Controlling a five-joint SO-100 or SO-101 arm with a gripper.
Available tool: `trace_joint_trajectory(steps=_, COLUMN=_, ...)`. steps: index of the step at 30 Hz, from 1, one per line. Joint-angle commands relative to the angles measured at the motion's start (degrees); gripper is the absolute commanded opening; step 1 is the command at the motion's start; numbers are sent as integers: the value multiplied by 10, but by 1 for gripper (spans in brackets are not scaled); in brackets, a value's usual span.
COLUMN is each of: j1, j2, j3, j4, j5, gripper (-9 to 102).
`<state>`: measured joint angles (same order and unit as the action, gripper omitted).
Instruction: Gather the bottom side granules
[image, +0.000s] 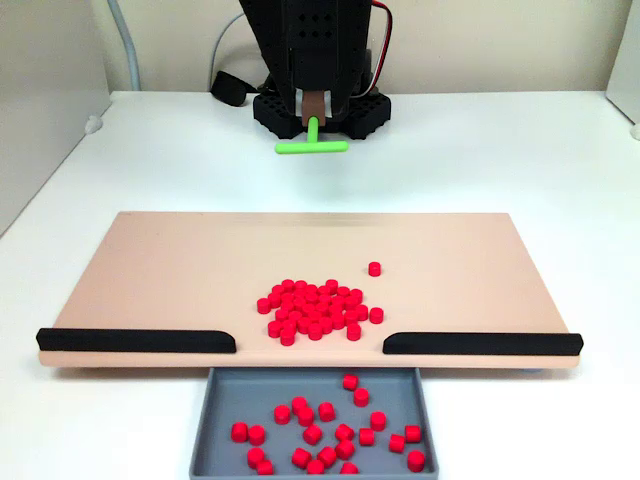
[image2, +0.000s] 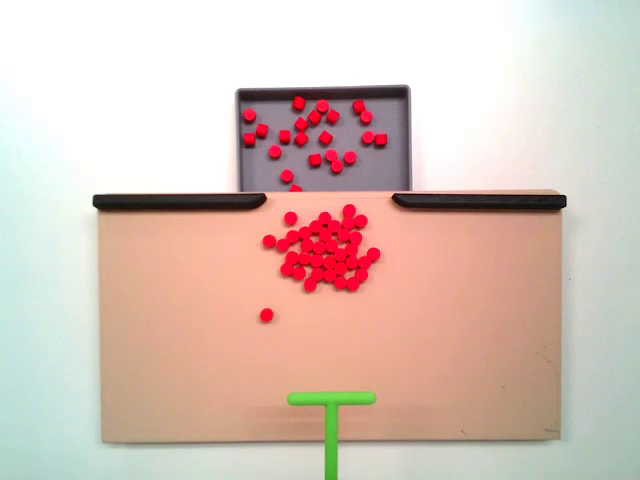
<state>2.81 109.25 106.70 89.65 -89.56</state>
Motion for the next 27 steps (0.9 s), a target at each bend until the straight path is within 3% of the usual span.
trace_joint_trajectory(steps=1, j1=1, j2=4, j3=-8, j4=0, j5=3, gripper=0)
trace_joint_trajectory(steps=27, j1=-21, j2=-1, j3=0, j4=-6, j5=36, gripper=0)
